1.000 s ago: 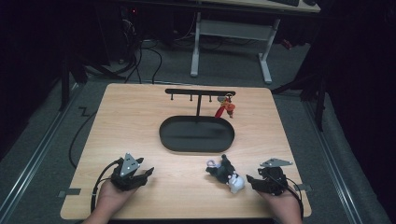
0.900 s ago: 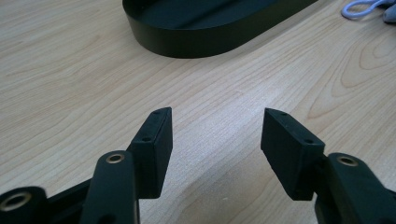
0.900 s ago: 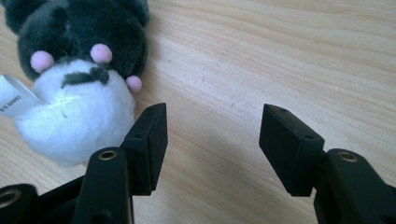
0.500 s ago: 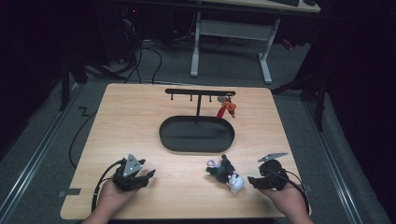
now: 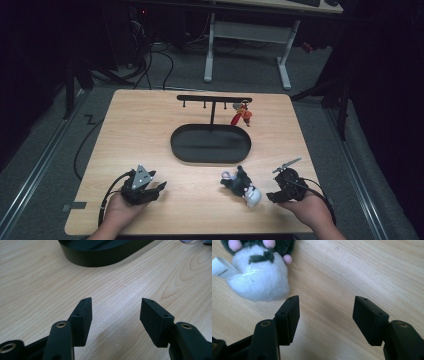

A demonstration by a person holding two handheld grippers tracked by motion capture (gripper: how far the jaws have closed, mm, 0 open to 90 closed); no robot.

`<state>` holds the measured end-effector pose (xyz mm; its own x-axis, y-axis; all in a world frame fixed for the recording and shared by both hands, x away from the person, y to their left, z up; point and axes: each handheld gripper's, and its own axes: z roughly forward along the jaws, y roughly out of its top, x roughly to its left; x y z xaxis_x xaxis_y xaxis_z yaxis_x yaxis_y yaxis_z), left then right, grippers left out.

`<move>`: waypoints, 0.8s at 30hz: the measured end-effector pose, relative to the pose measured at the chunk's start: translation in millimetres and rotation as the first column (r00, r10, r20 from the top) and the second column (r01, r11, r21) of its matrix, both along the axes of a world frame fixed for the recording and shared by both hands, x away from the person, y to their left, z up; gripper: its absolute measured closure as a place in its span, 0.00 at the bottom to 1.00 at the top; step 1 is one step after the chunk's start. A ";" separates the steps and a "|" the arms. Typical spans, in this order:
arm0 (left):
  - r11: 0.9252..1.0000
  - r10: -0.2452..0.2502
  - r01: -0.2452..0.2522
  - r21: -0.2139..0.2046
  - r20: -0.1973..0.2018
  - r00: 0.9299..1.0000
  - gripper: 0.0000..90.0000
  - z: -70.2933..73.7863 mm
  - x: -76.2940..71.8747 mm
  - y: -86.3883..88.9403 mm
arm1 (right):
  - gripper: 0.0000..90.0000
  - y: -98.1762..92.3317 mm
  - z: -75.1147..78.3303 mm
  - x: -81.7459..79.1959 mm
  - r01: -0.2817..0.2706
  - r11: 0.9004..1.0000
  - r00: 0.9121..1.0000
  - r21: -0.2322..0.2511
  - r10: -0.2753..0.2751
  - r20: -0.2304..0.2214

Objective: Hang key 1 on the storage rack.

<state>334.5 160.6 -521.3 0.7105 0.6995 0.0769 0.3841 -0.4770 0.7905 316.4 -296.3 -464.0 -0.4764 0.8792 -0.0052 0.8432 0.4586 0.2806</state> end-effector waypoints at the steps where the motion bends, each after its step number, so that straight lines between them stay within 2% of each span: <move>1: 1.000 0.000 0.000 0.000 0.000 1.000 0.48 0.0 0.0 0.0 | 0.43 0.0 0.0 0.0 0.000 1.000 1.000 0.000 0.000 0.000; 8: 1.000 -0.001 0.001 0.000 0.000 1.000 0.48 -0.1 -0.1 -0.3 | 0.36 9.5 10.4 -5.1 -0.025 1.000 1.000 0.017 0.025 -0.017; 11: 1.000 -0.003 0.003 0.002 -0.002 1.000 0.48 -0.1 -0.1 -0.5 | 0.33 17.4 12.9 -8.6 -0.059 0.998 0.998 0.019 0.059 -0.017; 18: 1.000 -0.008 0.008 0.004 -0.001 1.000 0.48 -0.4 -0.2 -1.2 | 0.25 34.7 10.8 -10.2 -0.101 0.994 0.994 0.029 0.102 -0.048; 24: 1.000 -0.012 0.012 0.009 -0.004 1.000 0.48 -0.7 -0.1 -1.5 | 0.23 44.5 6.7 -5.4 -0.109 0.993 0.992 0.036 0.111 -0.061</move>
<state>334.4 159.2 -522.0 0.7191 0.6902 0.0806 0.3814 -0.4889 0.7845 311.0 -251.7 -457.3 -0.5688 0.8206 0.0554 0.8044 0.5411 0.2452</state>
